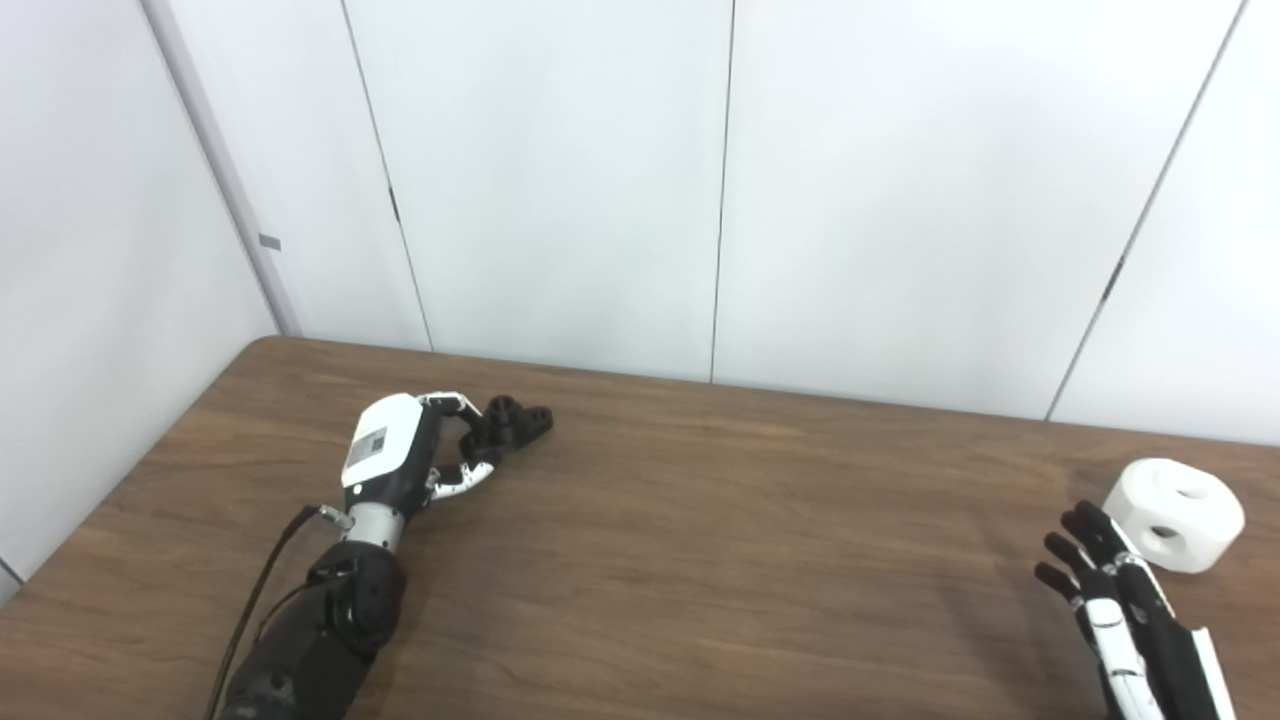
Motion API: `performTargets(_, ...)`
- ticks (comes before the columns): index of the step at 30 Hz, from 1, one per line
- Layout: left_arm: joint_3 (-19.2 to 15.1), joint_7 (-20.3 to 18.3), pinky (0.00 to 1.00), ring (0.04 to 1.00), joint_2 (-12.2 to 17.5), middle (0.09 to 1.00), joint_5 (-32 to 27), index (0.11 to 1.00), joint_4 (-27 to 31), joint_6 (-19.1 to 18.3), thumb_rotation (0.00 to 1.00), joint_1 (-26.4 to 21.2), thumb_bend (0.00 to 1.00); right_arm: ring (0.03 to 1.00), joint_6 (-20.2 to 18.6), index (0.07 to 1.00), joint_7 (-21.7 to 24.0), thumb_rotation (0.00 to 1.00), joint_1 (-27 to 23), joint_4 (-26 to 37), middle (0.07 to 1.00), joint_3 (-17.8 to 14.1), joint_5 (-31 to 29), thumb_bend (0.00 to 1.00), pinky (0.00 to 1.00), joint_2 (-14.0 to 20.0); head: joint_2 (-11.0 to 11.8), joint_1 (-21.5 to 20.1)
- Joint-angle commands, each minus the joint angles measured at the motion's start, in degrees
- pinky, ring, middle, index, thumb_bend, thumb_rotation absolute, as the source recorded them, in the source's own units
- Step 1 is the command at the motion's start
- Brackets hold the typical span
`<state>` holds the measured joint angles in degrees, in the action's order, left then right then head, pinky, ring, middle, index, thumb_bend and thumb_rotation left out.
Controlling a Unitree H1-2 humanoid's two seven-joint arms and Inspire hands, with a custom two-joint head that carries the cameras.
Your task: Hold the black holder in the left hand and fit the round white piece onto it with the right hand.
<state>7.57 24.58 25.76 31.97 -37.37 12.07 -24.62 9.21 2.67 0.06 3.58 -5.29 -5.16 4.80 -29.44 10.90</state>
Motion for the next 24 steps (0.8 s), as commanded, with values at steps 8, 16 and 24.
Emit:
performTargets(8,0.43,1.20,0.65,0.724,-0.53,0.646,0.45,0.482,0.33,1.65,0.05,-0.35,0.52,0.871,0.93,0.886,-0.53,0.72,1.00,1.16,0.898,0.51,0.43,0.26,0.81,-0.74,-0.56,-0.35)
performTargets(16,0.43,1.16,0.66,0.723,-0.46,0.644,0.47,0.482,0.18,1.77,0.05,-0.32,0.52,0.865,0.78,0.884,-0.82,0.72,0.67,1.45,0.893,0.80,1.59,0.26,0.79,-0.72,-0.67,-0.41)
performTargets(24,0.83,1.25,0.66,0.725,-0.51,0.648,0.98,0.482,1.18,1.89,0.05,0.45,0.52,0.862,0.90,0.880,-0.83,0.69,0.59,1.52,0.896,0.80,1.24,0.25,0.79,-0.99,-0.89,-0.54)
